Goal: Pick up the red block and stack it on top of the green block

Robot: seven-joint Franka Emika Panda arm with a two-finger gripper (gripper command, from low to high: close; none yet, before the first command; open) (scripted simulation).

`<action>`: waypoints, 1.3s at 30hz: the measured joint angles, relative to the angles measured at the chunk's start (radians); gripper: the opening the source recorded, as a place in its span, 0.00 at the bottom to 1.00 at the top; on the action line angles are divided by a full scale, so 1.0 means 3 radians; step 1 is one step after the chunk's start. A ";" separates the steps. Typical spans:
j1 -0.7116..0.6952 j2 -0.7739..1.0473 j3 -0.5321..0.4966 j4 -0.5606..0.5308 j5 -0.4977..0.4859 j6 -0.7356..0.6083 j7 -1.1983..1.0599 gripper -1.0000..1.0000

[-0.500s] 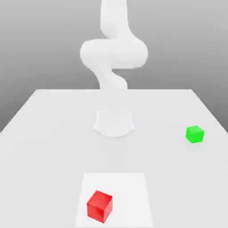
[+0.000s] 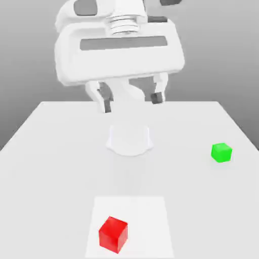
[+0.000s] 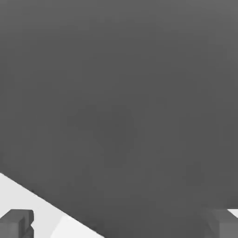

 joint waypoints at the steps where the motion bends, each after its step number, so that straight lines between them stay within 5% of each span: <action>1: 0.0024 0.0105 -0.0027 -0.0023 0.0038 0.0038 -0.0149 0.50; 8: 0.0076 0.0810 -0.0097 -0.0189 0.0170 0.0321 -0.1096 0.50; 15: 0.0007 0.1410 -0.0120 -0.0356 -0.0098 0.0665 -0.1711 0.50; 20: -0.0185 0.1901 0.0134 -0.0288 0.0213 0.1045 -0.2016 0.50; 21: -0.0251 0.2005 0.0214 -0.0271 0.0286 0.1125 -0.2071 0.00; 28: -0.0266 0.2030 0.0233 -0.0266 0.0302 0.1138 -0.2084 0.00; 34: -0.0062 0.1493 -0.0056 -0.0367 -0.0129 0.0720 -0.1768 0.00; 39: 0.0188 0.1265 0.0353 -0.0550 -0.0142 0.0632 -0.2421 0.00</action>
